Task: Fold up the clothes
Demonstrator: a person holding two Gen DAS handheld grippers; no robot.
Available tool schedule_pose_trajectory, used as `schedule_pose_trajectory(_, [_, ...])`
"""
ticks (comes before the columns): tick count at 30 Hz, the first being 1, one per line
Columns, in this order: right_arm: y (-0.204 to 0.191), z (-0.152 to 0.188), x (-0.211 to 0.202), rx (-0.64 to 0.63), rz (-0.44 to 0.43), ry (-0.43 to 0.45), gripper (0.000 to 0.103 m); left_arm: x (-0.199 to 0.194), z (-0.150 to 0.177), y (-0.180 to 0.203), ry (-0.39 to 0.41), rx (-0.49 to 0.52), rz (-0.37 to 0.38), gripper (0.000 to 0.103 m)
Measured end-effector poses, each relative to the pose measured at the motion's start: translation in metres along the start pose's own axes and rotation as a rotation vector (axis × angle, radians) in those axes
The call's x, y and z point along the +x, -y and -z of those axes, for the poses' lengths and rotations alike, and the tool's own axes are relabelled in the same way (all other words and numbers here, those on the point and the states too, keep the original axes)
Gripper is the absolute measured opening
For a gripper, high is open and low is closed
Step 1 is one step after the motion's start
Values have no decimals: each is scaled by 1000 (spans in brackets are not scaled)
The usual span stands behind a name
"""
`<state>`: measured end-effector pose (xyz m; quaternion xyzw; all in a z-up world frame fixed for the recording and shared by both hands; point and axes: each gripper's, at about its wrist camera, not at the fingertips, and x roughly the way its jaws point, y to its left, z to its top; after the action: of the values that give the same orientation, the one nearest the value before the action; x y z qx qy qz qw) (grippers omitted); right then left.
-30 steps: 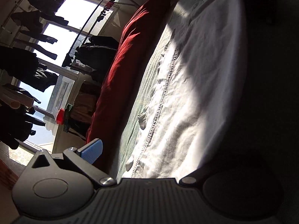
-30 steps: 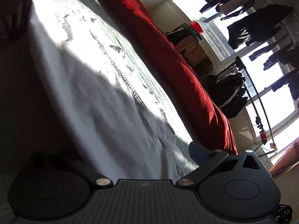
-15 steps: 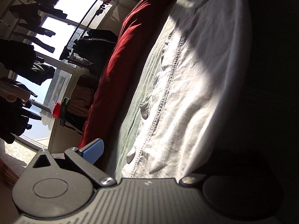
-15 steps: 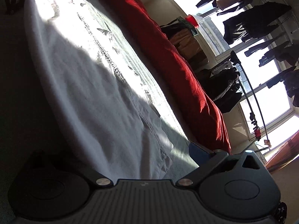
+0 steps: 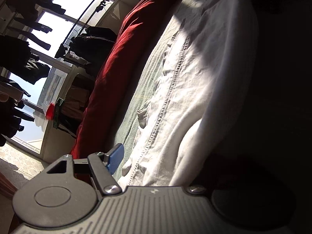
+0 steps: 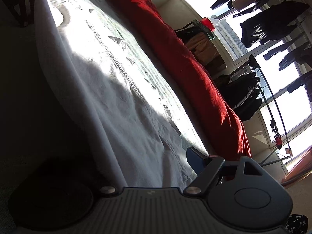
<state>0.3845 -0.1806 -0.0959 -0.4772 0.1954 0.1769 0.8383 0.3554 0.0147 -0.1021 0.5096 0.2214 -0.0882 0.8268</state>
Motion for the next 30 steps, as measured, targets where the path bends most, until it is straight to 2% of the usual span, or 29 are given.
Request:
schedule_pose_trajectory(5, [13, 1, 7, 67, -62, -31, 88, -2, 7, -2, 1, -45, 23, 69])
schedule_pose_trajectory(8, [14, 3, 11, 94, -27, -48, 102, -3, 8, -3, 1, -50, 27, 69])
schedule_pose_trajectory(10, [15, 4, 13, 112, -30, -55, 103, -3, 9, -4, 4, -53, 30, 69])
schedule_pose_trajectory(13, [17, 4, 12, 128, -48, -62, 99, -4, 10, -5, 4, -63, 34, 69])
schedule_pose_trajectory(16, [14, 2, 6, 120, -85, -61, 80, -5, 11, -5, 6, -75, 33, 69])
schedule_pose_trajectory(18, [9, 0, 1, 94, -110, -62, 57, -7, 12, -5, 8, -78, 33, 67])
schedule_pose_trajectory(21, [0, -1, -3, 47, -124, -67, 36, -11, 12, -3, 6, -82, 50, 55])
schedule_pose_trajectory(26, [-7, -2, -1, 21, -119, -75, 30, -12, 11, 7, -5, -61, 83, 24])
schedule_pose_trajectory(30, [-7, -4, -1, 32, -112, -80, 23, -14, 10, 7, -12, -67, 86, 17])
